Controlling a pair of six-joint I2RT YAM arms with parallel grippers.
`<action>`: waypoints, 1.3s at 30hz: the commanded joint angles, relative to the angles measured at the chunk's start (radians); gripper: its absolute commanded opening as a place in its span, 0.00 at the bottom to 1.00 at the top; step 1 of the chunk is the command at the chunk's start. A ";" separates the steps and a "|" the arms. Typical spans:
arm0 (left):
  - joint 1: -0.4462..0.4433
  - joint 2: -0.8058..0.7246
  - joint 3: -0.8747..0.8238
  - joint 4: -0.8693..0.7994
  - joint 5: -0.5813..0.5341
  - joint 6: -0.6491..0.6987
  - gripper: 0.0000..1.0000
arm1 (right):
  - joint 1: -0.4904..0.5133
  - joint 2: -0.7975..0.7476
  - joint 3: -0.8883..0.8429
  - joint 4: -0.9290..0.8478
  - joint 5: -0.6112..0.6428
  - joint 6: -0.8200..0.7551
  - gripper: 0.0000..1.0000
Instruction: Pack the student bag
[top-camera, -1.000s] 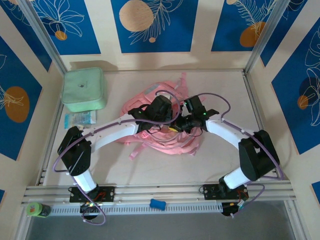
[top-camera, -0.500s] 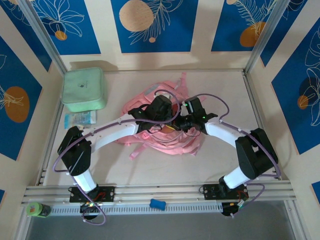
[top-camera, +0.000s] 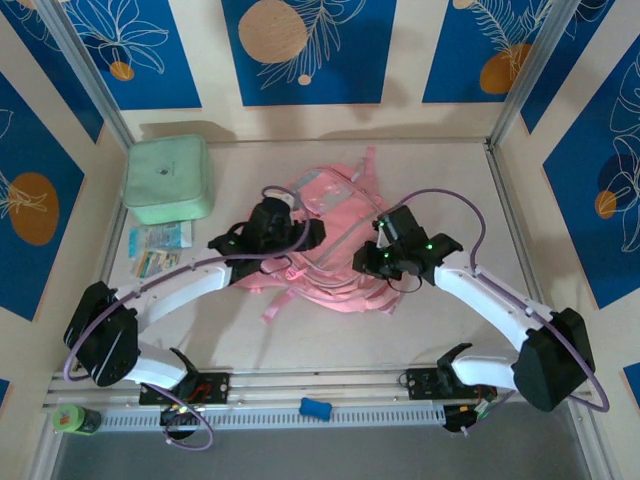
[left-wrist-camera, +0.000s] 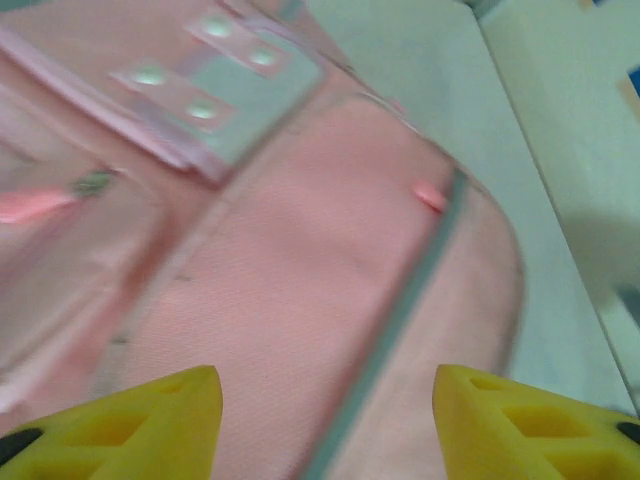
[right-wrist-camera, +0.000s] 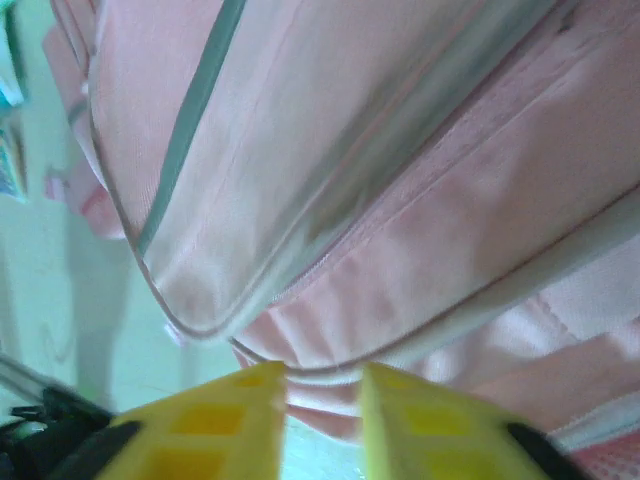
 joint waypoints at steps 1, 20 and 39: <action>0.079 0.034 -0.060 0.106 0.148 -0.063 0.57 | 0.127 -0.010 0.021 -0.079 0.185 0.058 0.41; 0.154 0.282 -0.068 0.360 0.402 -0.169 0.45 | 0.070 0.322 0.246 0.070 0.116 -0.131 0.38; 0.034 0.217 -0.081 0.310 0.184 -0.210 0.44 | 0.208 0.230 0.166 -0.057 0.415 0.123 0.53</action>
